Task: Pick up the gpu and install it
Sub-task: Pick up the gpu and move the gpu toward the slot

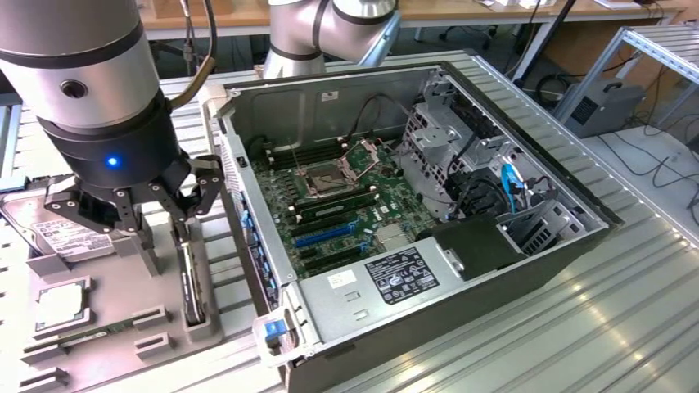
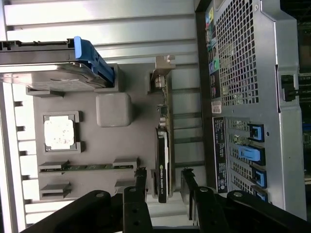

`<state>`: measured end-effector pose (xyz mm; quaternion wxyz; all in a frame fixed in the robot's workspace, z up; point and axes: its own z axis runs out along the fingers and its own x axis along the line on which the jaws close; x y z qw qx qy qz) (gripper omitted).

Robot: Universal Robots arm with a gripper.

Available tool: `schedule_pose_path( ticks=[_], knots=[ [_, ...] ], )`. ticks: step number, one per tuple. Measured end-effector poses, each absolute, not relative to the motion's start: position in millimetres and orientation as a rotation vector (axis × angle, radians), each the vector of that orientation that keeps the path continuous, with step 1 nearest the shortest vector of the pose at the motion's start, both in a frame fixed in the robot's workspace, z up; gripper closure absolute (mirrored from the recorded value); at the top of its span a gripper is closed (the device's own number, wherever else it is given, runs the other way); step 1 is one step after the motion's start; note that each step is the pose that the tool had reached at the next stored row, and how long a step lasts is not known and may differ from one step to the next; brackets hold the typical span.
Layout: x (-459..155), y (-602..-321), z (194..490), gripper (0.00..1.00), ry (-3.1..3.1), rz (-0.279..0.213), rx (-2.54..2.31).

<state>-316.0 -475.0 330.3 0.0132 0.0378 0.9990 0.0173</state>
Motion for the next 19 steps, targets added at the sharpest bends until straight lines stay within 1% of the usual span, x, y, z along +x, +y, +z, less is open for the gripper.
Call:
schedule_pose_path(
  ticks=[1,2,3,4,13,19],
  knots=[
    [-316.0,-475.0,330.2,0.57,3.112,0.054,0.118],
    [-316.0,-475.0,330.2,0.51,3.112,0.054,0.118],
    [-315.9,-475.1,330.2,0.51,3.112,0.054,0.118],
    [-315.9,-475.0,330.2,0.45,3.112,0.054,0.118],
    [-312.2,-475.0,313.3,0.45,3.112,0.055,0.118],
    [-311.7,-475.1,289.7,0.45,3.111,0.055,0.15]
  ],
)
